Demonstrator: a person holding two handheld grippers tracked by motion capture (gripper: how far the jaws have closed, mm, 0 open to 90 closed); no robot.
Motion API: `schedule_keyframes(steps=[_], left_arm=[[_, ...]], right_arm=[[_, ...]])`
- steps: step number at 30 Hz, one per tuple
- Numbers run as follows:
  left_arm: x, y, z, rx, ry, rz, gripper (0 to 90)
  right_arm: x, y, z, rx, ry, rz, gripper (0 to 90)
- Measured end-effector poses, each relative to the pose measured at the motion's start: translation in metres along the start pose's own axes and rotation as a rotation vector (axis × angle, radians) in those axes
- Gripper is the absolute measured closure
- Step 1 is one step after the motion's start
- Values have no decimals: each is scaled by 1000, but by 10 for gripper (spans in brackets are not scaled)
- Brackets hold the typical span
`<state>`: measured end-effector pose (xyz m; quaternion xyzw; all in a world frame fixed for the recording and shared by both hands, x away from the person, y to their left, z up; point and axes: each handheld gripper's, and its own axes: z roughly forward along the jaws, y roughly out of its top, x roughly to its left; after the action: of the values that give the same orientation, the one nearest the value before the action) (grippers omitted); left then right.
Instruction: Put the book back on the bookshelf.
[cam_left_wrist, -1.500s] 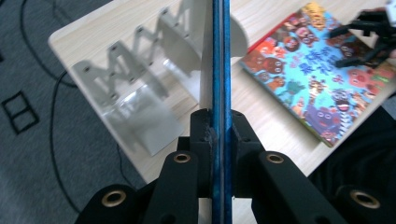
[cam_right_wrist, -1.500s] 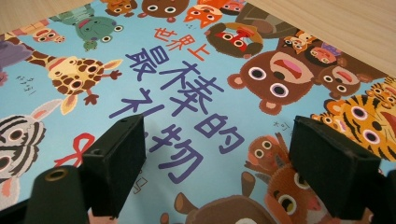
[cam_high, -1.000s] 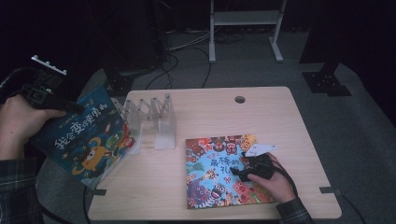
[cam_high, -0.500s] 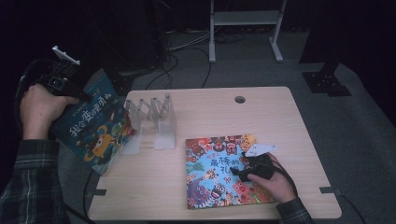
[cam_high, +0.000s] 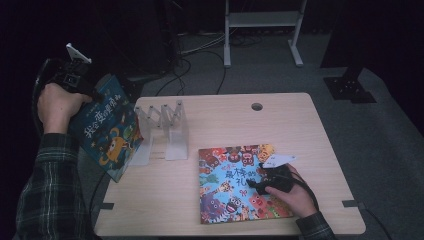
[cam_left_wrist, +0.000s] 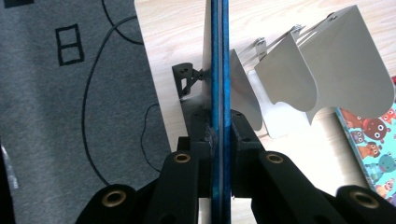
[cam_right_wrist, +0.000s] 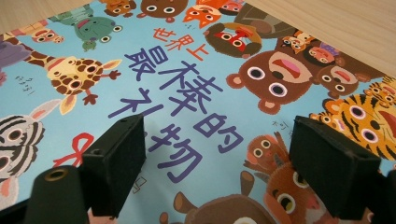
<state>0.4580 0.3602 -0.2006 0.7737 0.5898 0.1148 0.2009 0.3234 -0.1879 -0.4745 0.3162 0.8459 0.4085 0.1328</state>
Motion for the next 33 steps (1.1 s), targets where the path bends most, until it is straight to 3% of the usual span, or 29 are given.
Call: schedule_keyframes(steps=[5,15,26,30,33], left_arm=[[-1,-1,0,-5,14,13,820],[-2,-4,-3,-16,-4,30,805],[-1,-6,-35,-106,-9,42,791],[-7,-6,-46,-113,4,57,837],[-12,-6,-51,-121,-18,84,894]], right_arm=[[0,-1,0,-4,1,-2,178],[0,-1,0,-4,0,-2,178],[0,0,0,-4,1,-2,178],[0,0,0,-3,1,-3,178],[-1,-1,0,-4,1,-6,178]])
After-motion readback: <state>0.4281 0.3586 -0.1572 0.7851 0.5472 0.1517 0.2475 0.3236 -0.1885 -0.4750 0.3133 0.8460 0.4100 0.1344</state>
